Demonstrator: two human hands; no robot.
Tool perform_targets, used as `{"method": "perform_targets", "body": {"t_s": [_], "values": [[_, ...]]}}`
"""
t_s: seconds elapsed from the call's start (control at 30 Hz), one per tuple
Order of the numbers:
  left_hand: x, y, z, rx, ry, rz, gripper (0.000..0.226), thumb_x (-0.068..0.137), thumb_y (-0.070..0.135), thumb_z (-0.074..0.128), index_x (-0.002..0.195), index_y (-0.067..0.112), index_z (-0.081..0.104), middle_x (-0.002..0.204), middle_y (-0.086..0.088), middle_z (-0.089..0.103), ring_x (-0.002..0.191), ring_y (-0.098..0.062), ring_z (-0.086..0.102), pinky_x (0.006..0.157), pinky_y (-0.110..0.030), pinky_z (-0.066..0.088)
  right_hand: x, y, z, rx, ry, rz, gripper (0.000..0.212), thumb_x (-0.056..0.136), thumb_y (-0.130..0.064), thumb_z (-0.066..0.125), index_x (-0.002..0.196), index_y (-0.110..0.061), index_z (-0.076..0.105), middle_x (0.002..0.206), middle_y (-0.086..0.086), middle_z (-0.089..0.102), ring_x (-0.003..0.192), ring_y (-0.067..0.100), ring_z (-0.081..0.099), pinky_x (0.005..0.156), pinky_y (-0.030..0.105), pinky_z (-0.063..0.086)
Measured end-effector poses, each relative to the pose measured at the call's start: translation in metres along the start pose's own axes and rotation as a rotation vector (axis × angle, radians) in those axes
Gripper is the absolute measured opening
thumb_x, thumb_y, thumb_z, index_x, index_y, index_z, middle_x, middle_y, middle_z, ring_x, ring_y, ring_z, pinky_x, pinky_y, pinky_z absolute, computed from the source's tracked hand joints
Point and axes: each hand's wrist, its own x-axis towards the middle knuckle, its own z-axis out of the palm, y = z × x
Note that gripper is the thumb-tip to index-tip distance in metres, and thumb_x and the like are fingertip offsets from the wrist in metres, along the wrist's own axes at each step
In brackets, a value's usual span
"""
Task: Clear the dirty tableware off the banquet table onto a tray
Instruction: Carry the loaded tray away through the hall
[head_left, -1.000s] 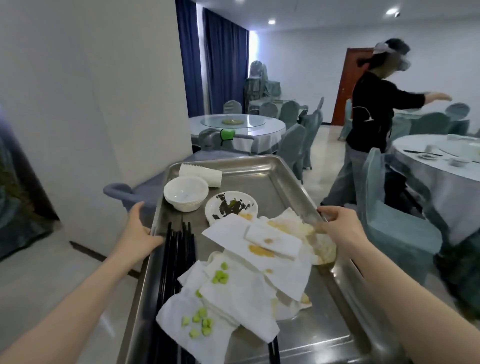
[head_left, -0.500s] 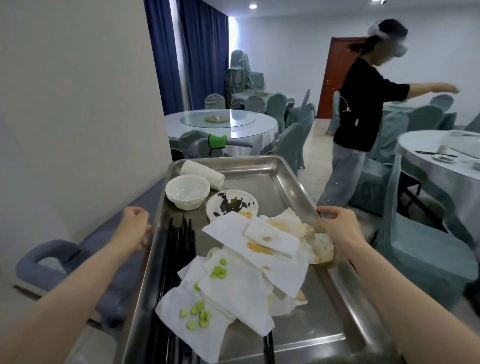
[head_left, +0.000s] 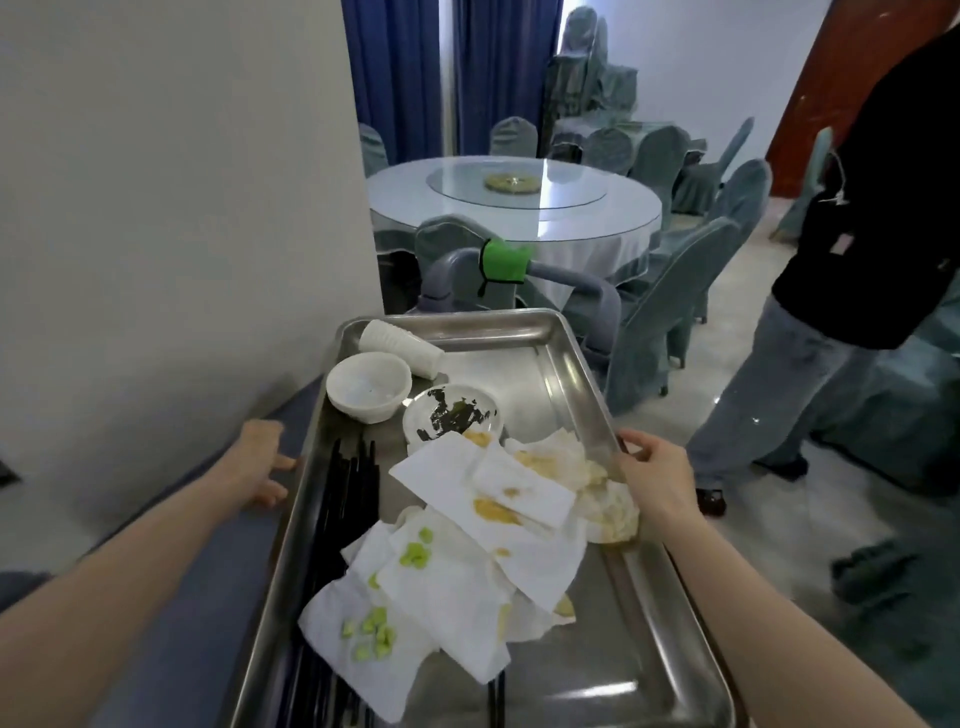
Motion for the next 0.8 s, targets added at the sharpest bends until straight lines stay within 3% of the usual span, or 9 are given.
{"method": "perform_targets", "body": {"t_s": [0.17, 0.3, 0.5, 0.63, 0.8], "values": [[0.061, 0.002, 0.016, 0.001, 0.042, -0.116, 0.045, 0.103, 0.030, 0.021, 0.142, 0.009, 0.028, 0.127, -0.027, 0.051, 0.053, -0.026, 0.043, 0.040, -0.022, 0.036, 0.060, 0.007, 0.039, -0.004, -0.022, 0.017, 0.035, 0.088, -0.024, 0.064, 0.122, -0.026, 0.062, 0.087, -0.002, 0.070, 0.080, 0.016, 0.066, 0.068, 0.032, 0.056], [0.098, -0.001, 0.019, -0.012, 0.038, -0.150, 0.036, 0.100, 0.029, 0.024, 0.131, 0.011, 0.034, 0.114, -0.025, 0.052, 0.049, -0.025, 0.042, 0.034, -0.018, 0.036, 0.089, 0.009, 0.063, 0.002, -0.057, 0.052, 0.038, 0.086, -0.023, 0.065, 0.124, -0.023, 0.062, 0.102, -0.005, 0.069, 0.094, 0.016, 0.065, 0.088, 0.043, 0.055], [0.120, 0.005, 0.023, -0.005, 0.070, -0.184, 0.021, 0.098, 0.026, 0.024, 0.112, 0.014, 0.034, 0.103, -0.025, 0.054, 0.037, -0.020, 0.040, 0.030, -0.016, 0.036, 0.107, 0.012, 0.083, -0.033, -0.064, 0.079, 0.040, 0.088, -0.015, 0.061, 0.128, -0.020, 0.060, 0.118, 0.004, 0.066, 0.105, 0.019, 0.062, 0.095, 0.045, 0.052], [0.129, 0.010, 0.027, 0.023, 0.076, -0.178, 0.036, 0.098, 0.023, 0.024, 0.131, 0.013, 0.034, 0.097, -0.022, 0.054, 0.047, -0.023, 0.039, 0.028, -0.016, 0.036, 0.112, 0.008, 0.089, -0.029, -0.047, 0.092, 0.040, 0.090, -0.014, 0.060, 0.129, -0.020, 0.059, 0.117, 0.003, 0.066, 0.102, 0.018, 0.061, 0.094, 0.042, 0.052], [0.130, 0.013, 0.026, 0.003, 0.015, -0.217, 0.046, 0.101, 0.029, 0.026, 0.143, 0.014, 0.029, 0.123, -0.027, 0.052, 0.064, -0.033, 0.049, 0.034, -0.026, 0.047, 0.107, 0.005, 0.088, -0.105, -0.059, 0.075, 0.042, 0.093, -0.020, 0.057, 0.134, -0.019, 0.051, 0.125, 0.007, 0.061, 0.108, 0.022, 0.058, 0.091, 0.036, 0.048]]}}
